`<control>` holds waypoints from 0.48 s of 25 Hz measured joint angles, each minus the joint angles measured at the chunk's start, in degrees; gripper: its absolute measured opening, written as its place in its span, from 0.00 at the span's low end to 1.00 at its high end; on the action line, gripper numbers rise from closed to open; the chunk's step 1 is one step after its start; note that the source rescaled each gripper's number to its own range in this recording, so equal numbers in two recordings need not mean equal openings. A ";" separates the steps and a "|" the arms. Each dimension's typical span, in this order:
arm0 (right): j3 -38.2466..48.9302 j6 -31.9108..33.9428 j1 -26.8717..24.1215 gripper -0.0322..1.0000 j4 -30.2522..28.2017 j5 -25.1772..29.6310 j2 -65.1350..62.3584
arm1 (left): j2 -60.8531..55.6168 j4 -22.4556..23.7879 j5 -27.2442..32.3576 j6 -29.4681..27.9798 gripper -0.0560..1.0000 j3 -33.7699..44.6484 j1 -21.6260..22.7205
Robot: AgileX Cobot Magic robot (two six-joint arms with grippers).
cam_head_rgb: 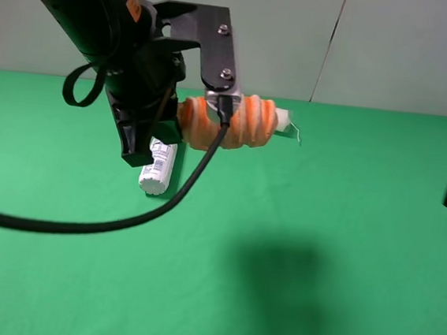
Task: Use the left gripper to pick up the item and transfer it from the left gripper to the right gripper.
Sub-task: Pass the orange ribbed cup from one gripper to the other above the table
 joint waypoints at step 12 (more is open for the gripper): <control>0.00 -36.42 0.00 1.00 39.45 -3.16 21.32 | 0.00 -2.29 -1.93 0.12 0.06 0.00 -1.87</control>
